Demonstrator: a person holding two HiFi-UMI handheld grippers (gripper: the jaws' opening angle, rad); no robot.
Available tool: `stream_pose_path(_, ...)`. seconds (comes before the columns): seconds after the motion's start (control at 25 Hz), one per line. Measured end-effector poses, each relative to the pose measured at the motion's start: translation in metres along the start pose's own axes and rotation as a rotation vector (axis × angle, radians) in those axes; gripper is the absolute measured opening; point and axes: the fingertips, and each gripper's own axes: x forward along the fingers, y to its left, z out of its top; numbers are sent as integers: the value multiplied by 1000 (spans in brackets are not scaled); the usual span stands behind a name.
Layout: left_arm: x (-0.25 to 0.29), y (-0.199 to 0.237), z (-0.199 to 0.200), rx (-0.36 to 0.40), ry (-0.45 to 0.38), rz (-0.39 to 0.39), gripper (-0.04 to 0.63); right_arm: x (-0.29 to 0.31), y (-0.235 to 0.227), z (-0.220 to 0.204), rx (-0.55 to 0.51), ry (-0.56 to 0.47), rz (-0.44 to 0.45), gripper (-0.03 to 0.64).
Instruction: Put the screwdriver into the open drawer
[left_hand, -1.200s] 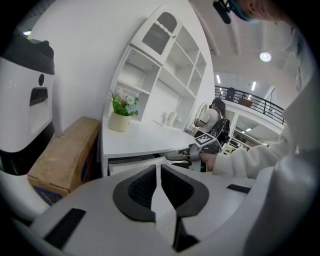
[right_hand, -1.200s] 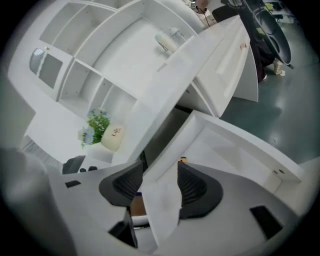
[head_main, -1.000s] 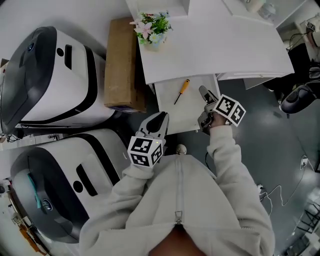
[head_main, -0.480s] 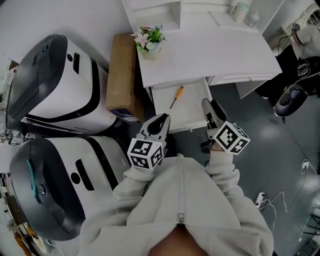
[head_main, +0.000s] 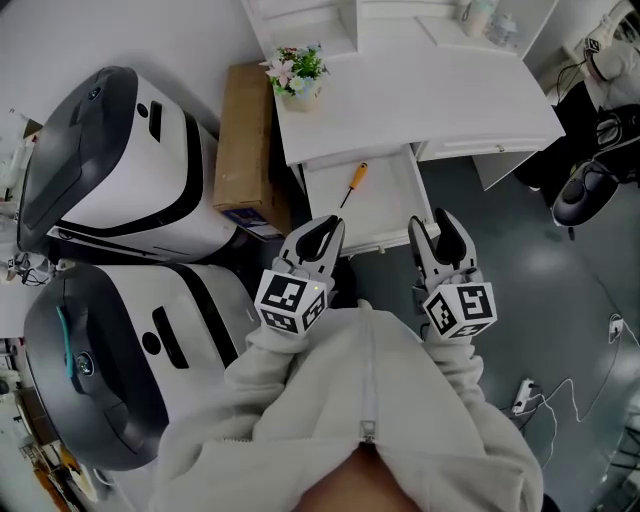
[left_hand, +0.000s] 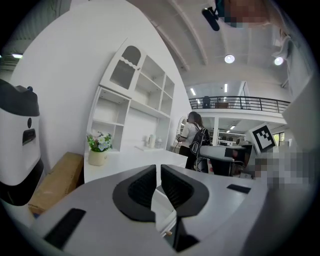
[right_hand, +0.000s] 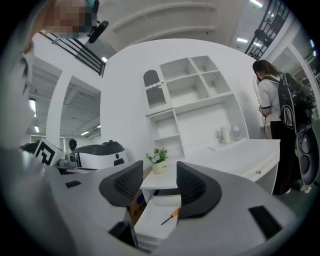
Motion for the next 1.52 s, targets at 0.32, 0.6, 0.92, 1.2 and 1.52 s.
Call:
stream_pose_path(0.32,-1,-1,-1,26,-16,-29,43,-10,-3,-24,13,71,-26,44)
stream_pose_path(0.6,-2,0,-6,26,-1,-33,43,-8,-4,-31,-42,99,-49,34)
stream_pose_path(0.92,-7,2,-11,20,-1,-30,43,-7,0,-33,-47,100,-62,32)
stream_pose_path(1.2,-10,5,-14,18,5,-16,43,-7,3,-35,-53,109,-53,32)
stream_pose_path(1.52,-12,3,-15,14,7,-11,42,-13,2,-36,-49,114,-62,32)
